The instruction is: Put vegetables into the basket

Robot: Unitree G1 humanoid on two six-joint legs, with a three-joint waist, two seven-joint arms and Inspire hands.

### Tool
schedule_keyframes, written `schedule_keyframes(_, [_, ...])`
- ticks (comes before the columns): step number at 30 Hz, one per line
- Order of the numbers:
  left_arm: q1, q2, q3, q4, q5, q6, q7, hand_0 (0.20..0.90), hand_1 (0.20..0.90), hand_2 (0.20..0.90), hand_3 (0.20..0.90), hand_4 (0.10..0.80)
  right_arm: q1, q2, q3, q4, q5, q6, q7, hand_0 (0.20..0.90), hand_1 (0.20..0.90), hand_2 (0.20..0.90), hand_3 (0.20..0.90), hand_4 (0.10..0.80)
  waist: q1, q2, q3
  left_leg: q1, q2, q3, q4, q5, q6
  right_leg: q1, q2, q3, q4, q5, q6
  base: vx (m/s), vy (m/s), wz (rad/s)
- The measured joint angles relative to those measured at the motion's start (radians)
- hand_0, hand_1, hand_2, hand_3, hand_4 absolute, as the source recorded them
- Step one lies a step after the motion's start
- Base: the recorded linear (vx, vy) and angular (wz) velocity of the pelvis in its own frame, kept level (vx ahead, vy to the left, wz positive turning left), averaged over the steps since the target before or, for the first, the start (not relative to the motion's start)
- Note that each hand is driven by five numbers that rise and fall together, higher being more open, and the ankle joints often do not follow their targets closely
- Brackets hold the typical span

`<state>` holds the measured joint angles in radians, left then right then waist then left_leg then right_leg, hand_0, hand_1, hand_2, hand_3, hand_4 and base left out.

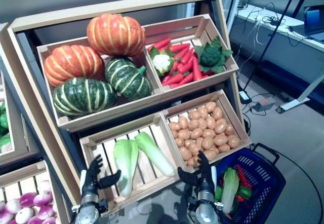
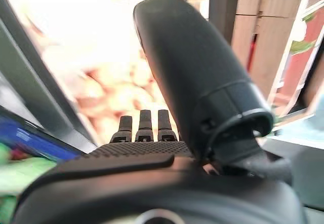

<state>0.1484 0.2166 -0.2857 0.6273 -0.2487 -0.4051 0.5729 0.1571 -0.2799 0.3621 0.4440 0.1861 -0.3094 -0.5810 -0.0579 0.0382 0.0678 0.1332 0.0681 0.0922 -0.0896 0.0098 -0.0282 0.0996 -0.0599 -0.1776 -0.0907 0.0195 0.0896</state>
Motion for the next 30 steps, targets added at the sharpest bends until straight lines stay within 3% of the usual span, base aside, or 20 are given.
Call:
schedule_keyframes(6, [-0.014,0.001,0.01,0.004,0.043,0.017,0.074,0.9,0.9,0.9,0.9,0.8,-0.033,-0.022,-0.001,0.008,-0.031,0.0,-0.019,0.9,0.9,0.9,0.9,0.8,0.019,-0.001,0.001,0.006,-0.001,0.0,0.001,0.001,-0.001,0.007,0.002,-0.001,0.002,-0.001,-0.001,0.039,-0.002,0.01])
schedule_keyframes(10, [-0.108,0.021,0.003,0.043,0.06,0.063,0.111,0.9,0.9,0.9,0.9,0.8,-0.06,-0.026,0.0,0.033,-0.021,0.0,-0.018,0.9,0.9,0.9,0.9,0.8,0.019,-0.011,0.03,-0.035,-0.003,-0.001,0.06,-0.007,0.003,-0.03,-0.005,-0.002,0.064,-0.023,-0.004,-0.109,-0.032,0.08])
schedule_keyframes(14, [-0.283,0.062,-0.003,0.094,0.062,0.092,0.131,0.9,0.9,0.9,0.9,0.8,-0.137,-0.027,0.0,0.05,-0.018,-0.005,-0.015,0.9,0.9,0.9,0.9,0.8,0.018,-0.047,0.124,-0.183,0.002,0.03,0.243,-0.052,0.003,-0.189,-0.025,0.001,0.284,-0.095,-0.019,-0.211,0.029,0.08])
schedule_keyframes(18, [-0.419,0.073,-0.024,0.141,0.063,0.112,0.176,0.9,0.9,0.9,0.9,0.8,-0.215,-0.032,-0.001,0.073,0.027,-0.008,-0.011,0.9,0.9,0.9,0.9,0.8,0.011,-0.069,0.2,-0.426,0.014,0.046,0.587,-0.187,0.014,-0.433,-0.071,0.022,0.628,-0.226,-0.037,-0.219,0.08,-0.01])
schedule_keyframes(22, [-0.47,0.074,-0.023,0.141,0.078,0.106,0.228,0.9,0.9,0.9,0.9,0.8,-0.23,-0.041,-0.005,0.103,0.11,-0.009,0.0,0.9,0.9,0.9,0.9,0.8,-0.014,-0.057,0.222,-0.553,0.018,0.036,0.751,-0.242,0.021,-0.555,-0.088,0.035,0.773,-0.269,-0.035,-0.104,0.086,0.0])
schedule_keyframes(27, [-0.501,0.104,-0.013,0.141,0.077,0.09,0.276,0.9,0.9,0.9,0.9,0.8,-0.23,-0.06,-0.008,0.111,0.145,-0.01,0.021,0.9,0.9,0.9,0.9,0.8,-0.033,-0.066,0.255,-0.629,0.046,0.051,0.881,-0.279,0.029,-0.642,-0.103,0.047,0.909,-0.292,-0.041,-0.033,0.061,-0.16])
schedule_keyframes(28, [-0.509,0.127,-0.013,0.14,0.076,0.083,0.279,0.9,0.9,0.9,0.9,0.8,-0.23,-0.062,-0.008,0.109,0.145,-0.012,0.026,0.9,0.9,0.9,0.9,0.8,-0.036,-0.082,0.26,-0.654,0.047,0.055,0.932,-0.296,0.025,-0.664,-0.111,0.059,0.982,-0.344,-0.054,-0.037,0.042,-0.01])
schedule_keyframes(30, [-0.521,0.158,-0.013,0.136,0.076,0.058,0.273,0.9,0.9,0.9,0.9,0.8,-0.239,-0.066,-0.026,0.111,0.147,-0.012,0.048,0.9,0.9,0.9,0.9,0.8,-0.038,-0.084,0.268,-0.717,0.053,0.046,1.036,-0.321,0.023,-0.729,-0.112,0.06,1.052,-0.369,-0.056,-0.029,0.028,0.0])
